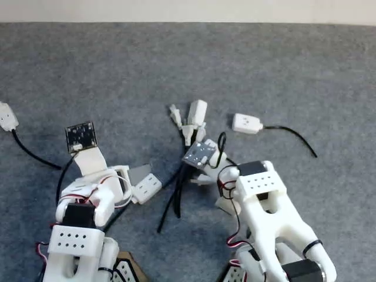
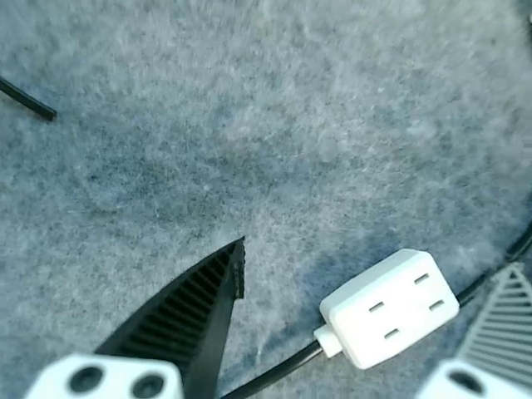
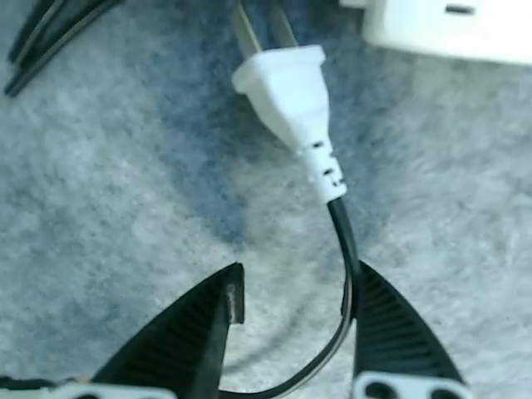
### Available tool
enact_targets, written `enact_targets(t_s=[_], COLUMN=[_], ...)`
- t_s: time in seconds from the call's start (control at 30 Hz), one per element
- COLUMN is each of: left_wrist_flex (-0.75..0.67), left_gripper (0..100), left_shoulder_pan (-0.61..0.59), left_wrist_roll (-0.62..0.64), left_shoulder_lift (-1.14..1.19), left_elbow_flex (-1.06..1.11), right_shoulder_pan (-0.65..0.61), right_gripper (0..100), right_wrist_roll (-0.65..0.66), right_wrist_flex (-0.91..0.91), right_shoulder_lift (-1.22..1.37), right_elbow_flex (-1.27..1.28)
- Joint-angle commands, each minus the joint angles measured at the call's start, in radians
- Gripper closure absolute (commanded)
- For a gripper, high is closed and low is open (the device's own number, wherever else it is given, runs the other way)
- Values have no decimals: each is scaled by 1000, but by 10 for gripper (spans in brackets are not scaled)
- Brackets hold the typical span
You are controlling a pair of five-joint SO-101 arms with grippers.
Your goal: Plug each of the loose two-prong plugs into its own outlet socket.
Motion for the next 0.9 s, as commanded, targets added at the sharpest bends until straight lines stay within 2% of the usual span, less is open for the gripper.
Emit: enact_targets(t_s=[0.0,0.23,0.4,0.6,0.87], left_wrist_flex=[-26,-25,-25,-25,-25], left_gripper=[575,575,575,575,575], left_shoulder_pan=[16,16,16,16,16], left_wrist_roll=[6,6,6,6,8], left_shoulder_lift=[-4,-4,-4,-4,-2], left_elbow_flex=[-2,1,1,2,21], right_shoulder_pan=[-68,-228,-337,-292,-245], right_gripper=[810,810,810,810,810], right_wrist_roll=[48,38,2,6,2], right_wrist_flex=[-38,-44,54,50,-42], right_shoulder_lift=[-31,-254,-371,-349,4], right_elbow_flex=[-39,79,154,88,64])
